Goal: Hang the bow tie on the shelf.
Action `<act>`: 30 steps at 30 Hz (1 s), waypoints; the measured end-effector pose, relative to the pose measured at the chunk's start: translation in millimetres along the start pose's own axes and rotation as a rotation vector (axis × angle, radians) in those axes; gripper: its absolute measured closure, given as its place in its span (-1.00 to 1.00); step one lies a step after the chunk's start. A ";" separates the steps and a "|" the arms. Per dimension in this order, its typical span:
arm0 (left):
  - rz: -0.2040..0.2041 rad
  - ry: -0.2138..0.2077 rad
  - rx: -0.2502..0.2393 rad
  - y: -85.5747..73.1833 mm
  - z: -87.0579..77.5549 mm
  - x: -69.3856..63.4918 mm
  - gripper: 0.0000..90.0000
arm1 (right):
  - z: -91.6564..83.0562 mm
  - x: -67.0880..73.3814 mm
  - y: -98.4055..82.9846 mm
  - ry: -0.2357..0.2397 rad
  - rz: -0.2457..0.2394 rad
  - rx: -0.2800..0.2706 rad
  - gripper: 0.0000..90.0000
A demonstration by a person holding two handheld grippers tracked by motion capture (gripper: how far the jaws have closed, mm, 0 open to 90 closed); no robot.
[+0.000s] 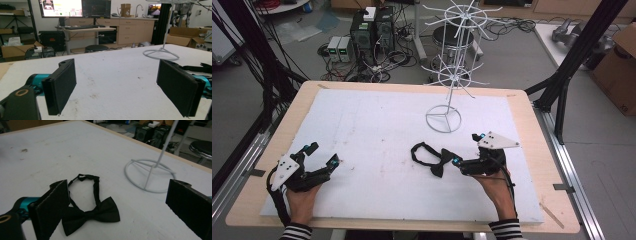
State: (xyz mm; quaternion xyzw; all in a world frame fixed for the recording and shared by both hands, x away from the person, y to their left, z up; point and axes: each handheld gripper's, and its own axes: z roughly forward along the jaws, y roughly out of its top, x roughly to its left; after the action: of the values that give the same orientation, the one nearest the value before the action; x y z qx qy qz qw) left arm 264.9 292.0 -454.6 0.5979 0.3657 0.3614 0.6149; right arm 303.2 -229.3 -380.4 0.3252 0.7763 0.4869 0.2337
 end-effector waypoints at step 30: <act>0.001 0.000 0.001 0.1 -0.1 0.0 -0.64 | 73.1 14.4 30.4 0.188 -0.069 0.299 -0.15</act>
State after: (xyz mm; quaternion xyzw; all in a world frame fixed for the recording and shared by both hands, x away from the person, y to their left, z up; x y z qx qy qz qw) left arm 264.8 292.0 -454.6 0.5985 0.3654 0.3614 0.6146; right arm 351.6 -165.1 -383.9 0.2825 0.8692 0.3859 0.1255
